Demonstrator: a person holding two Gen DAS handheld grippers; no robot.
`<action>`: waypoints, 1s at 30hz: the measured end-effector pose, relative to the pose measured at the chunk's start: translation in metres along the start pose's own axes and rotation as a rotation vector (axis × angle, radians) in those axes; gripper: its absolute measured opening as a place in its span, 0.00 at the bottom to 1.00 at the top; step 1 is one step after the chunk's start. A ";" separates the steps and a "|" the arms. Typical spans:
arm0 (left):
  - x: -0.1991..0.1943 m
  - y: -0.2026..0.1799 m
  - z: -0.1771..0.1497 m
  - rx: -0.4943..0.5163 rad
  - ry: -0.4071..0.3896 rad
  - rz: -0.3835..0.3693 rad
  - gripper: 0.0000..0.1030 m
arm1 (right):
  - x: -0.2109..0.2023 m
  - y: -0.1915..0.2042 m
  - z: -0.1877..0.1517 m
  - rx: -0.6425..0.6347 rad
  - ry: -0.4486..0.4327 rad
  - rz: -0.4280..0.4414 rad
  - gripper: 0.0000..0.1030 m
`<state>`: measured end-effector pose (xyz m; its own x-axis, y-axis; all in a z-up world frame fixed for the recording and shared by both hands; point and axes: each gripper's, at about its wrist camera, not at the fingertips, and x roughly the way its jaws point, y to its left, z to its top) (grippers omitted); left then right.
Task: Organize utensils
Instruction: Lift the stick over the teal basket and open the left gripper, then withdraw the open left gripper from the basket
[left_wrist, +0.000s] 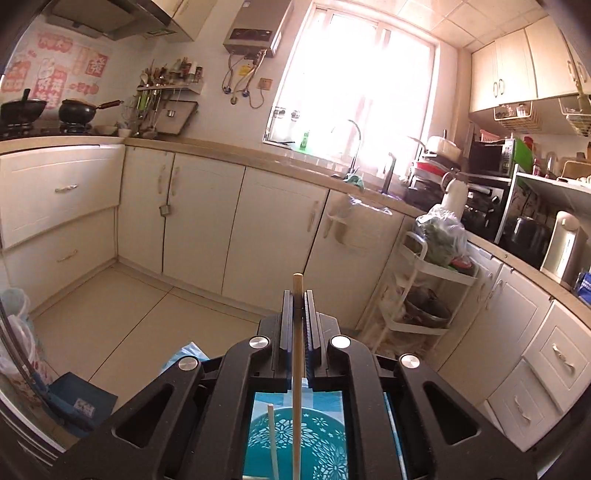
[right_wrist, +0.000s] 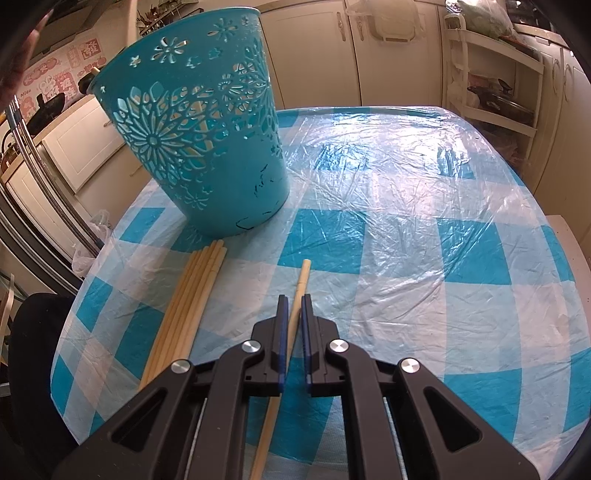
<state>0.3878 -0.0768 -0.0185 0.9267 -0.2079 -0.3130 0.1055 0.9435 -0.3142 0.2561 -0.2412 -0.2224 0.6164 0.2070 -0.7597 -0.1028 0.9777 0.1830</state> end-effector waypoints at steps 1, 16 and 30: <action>0.005 0.001 -0.003 0.003 0.007 0.003 0.05 | 0.000 -0.001 0.000 0.001 0.000 0.002 0.07; -0.001 0.013 -0.075 0.144 0.181 0.052 0.15 | -0.001 -0.004 0.000 0.018 0.004 0.023 0.08; -0.111 0.111 -0.130 0.156 0.191 0.231 0.67 | 0.000 0.010 -0.001 -0.058 0.007 -0.052 0.07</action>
<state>0.2500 0.0177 -0.1350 0.8499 -0.0142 -0.5268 -0.0323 0.9963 -0.0790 0.2545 -0.2312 -0.2212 0.6168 0.1556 -0.7716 -0.1157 0.9875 0.1066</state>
